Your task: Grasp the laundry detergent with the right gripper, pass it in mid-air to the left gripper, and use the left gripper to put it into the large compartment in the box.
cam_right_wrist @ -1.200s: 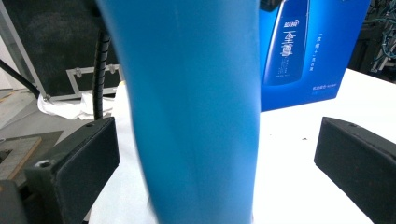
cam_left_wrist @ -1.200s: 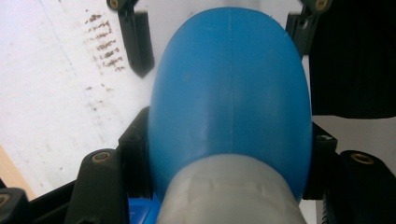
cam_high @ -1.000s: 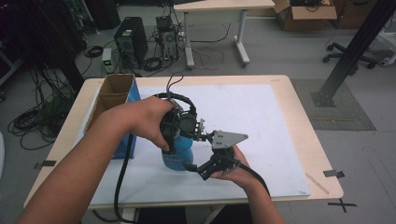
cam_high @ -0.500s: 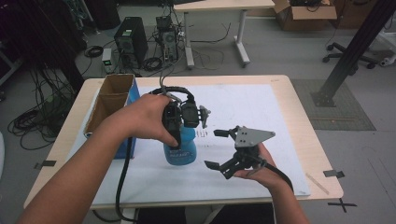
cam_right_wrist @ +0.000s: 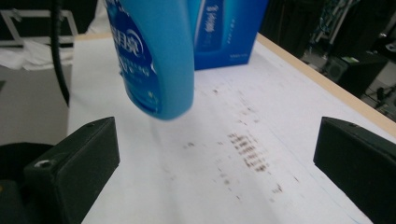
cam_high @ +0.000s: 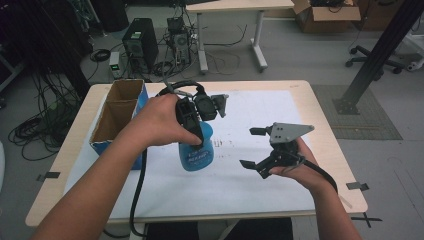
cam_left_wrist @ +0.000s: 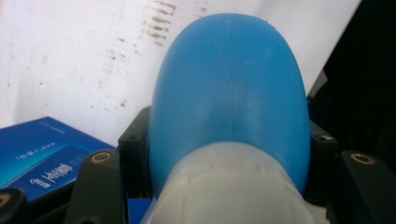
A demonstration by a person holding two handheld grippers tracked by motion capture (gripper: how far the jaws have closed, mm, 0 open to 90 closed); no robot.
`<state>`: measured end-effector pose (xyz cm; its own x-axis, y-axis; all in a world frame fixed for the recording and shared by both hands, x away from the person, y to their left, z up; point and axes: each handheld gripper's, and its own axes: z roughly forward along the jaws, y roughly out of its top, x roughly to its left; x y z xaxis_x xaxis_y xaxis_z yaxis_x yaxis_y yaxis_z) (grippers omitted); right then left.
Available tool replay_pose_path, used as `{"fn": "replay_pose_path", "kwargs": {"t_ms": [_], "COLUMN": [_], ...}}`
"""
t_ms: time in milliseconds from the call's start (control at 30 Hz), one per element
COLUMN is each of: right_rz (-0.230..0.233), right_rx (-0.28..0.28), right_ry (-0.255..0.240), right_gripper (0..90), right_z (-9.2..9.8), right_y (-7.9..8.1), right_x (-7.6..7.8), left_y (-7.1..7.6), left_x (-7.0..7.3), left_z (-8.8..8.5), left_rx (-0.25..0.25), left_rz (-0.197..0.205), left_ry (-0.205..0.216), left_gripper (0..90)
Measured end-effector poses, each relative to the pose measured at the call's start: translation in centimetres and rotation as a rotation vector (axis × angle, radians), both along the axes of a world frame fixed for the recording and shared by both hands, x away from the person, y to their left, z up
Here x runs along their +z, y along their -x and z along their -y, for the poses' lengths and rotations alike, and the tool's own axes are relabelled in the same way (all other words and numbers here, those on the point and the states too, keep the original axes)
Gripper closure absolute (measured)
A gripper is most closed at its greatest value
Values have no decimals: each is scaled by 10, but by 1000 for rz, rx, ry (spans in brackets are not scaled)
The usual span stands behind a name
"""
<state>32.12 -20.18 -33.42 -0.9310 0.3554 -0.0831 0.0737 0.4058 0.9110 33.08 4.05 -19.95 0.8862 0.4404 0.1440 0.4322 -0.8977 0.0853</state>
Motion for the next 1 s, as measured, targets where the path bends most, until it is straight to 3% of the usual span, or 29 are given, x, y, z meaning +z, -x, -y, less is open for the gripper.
{"fn": "replay_pose_path", "kwargs": {"t_ms": [300,567,767,1000], "right_rz": [-6,-39,-78,-137], "right_rx": [3,35,82,127], "right_ry": [152,334,462,575], "right_gripper": [6,15,22,25], "right_z": [8,4,0,2], "right_y": [-15,-30,-38,-43], "right_x": [4,14,20,21], "left_y": [-4,-9,-13,-13], "left_x": [6,19,31,54], "left_z": [-6,-16,-30,-52], "left_rx": [99,205,291,401], "left_rz": [0,-27,-15,7], "left_ry": [64,61,84,124], "left_gripper": [381,381,381,381]}}
